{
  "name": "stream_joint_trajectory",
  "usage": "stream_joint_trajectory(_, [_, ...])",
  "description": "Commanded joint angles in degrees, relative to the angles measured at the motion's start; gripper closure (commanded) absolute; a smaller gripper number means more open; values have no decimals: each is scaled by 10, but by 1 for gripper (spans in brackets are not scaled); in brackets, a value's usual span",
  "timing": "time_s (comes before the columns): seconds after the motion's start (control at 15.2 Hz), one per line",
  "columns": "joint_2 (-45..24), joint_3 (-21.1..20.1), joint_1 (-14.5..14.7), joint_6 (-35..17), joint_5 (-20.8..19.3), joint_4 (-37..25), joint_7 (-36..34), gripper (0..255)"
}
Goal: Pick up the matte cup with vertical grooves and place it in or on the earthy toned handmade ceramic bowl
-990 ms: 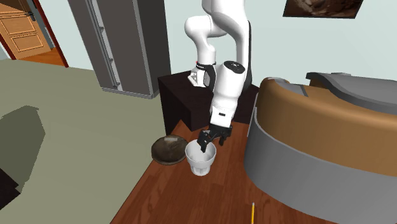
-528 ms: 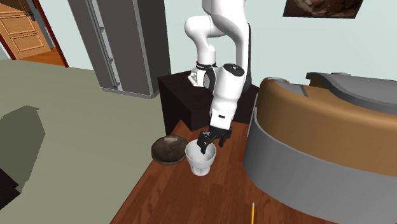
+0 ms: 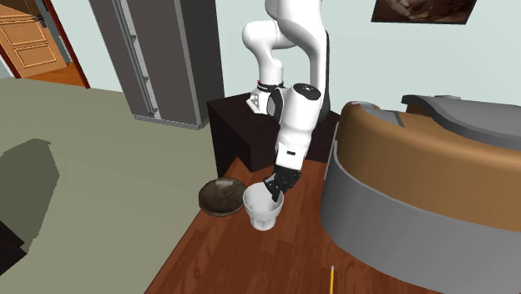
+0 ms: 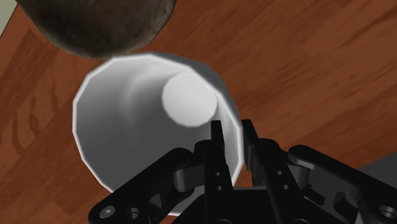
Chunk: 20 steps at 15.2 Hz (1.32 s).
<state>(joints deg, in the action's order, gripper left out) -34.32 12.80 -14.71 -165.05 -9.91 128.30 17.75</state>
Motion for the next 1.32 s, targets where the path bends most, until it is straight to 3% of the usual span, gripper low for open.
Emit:
stream_joint_trajectory(0.0, [0, 0, 0, 0, 0, 0, 0, 255])
stream_joint_trajectory(1.25, [126, 13, 11, 94, -10, 31, 11, 255])
